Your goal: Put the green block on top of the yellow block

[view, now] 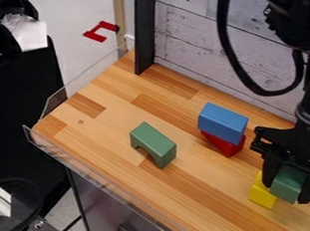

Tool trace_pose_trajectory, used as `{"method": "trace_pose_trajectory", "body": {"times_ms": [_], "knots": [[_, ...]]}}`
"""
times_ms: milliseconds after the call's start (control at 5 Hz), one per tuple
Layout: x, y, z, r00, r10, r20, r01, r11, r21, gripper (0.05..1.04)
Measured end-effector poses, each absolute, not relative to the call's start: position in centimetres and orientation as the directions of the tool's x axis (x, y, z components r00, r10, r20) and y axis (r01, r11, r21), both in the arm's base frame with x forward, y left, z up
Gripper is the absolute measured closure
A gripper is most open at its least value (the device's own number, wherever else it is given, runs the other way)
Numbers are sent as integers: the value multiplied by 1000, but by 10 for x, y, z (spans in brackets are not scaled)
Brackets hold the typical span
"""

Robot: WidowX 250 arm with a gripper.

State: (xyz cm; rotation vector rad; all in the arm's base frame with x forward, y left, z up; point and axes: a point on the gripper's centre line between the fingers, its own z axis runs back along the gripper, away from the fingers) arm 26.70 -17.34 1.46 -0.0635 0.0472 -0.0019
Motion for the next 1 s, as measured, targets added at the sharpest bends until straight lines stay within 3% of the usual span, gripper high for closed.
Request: {"method": "trace_pose_trajectory", "body": {"times_ms": [1000], "knots": [[269,-154,9,998,38,-58,-44,995,-94,494]]}}
